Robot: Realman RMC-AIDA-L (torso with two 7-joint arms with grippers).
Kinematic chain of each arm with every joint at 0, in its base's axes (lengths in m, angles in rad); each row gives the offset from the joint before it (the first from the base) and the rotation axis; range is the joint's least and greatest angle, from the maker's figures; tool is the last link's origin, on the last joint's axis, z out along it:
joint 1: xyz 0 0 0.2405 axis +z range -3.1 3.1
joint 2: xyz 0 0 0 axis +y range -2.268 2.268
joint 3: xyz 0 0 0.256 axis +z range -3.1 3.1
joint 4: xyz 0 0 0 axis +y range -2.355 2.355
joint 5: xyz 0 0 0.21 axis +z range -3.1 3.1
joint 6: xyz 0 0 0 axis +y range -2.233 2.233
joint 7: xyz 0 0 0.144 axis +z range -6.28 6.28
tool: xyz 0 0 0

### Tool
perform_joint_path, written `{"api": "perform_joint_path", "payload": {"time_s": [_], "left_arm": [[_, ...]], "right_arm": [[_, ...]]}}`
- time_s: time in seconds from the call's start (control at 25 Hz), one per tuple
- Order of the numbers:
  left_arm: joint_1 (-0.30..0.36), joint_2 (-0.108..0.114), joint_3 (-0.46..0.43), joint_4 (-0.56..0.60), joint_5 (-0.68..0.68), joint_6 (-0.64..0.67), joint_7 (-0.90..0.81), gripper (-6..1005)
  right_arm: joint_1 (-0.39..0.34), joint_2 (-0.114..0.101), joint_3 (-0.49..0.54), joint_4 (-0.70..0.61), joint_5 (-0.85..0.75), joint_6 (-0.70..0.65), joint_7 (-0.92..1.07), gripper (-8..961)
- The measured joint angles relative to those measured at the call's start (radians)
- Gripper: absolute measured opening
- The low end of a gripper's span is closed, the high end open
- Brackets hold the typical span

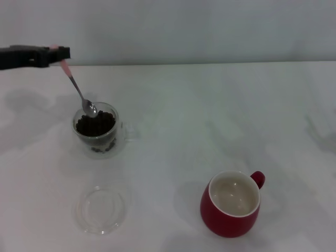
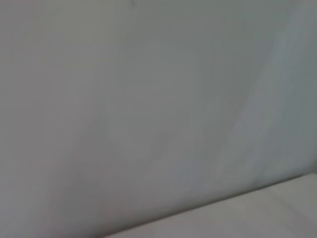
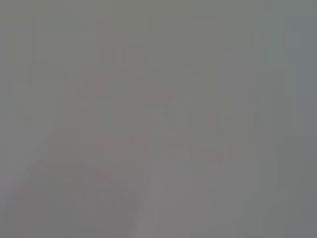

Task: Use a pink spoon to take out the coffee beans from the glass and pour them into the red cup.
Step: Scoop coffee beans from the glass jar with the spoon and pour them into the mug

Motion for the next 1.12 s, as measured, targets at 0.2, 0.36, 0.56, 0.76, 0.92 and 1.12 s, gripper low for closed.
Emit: {"api": "perform_joint_path", "payload": {"time_s": [0.2,0.36,0.56,0.76,0.92,1.12], "left_arm": [[0.015,-0.026,-0.002,-0.003,0.001,-0.014,0.006,134],[0.034,-0.045,0.0,-0.008,0.002,-0.033,0.011,133],[0.059,-0.068,-0.003,-0.017,0.002,-0.056,0.011,133],[0.081,-0.09,-0.023,-0.036,-0.014,-0.069,-0.002,132],[0.09,-0.098,-0.069,-0.074,-0.028,-0.07,-0.012,132],[0.116,-0.104,-0.109,-0.108,-0.075,-0.071,-0.019,133]], "right_arm": [[0.0,-0.001,0.0,-0.001,0.001,0.001,0.0,786],[0.0,-0.001,0.0,-0.001,0.002,0.002,0.0,786],[0.0,-0.001,0.0,0.002,0.001,0.005,0.0,786],[-0.001,-0.002,0.0,0.0,0.002,0.022,0.0,786],[-0.001,-0.003,0.001,-0.001,0.002,0.033,0.0,786],[0.001,-0.003,0.002,-0.005,0.002,0.046,0.0,786]]}}
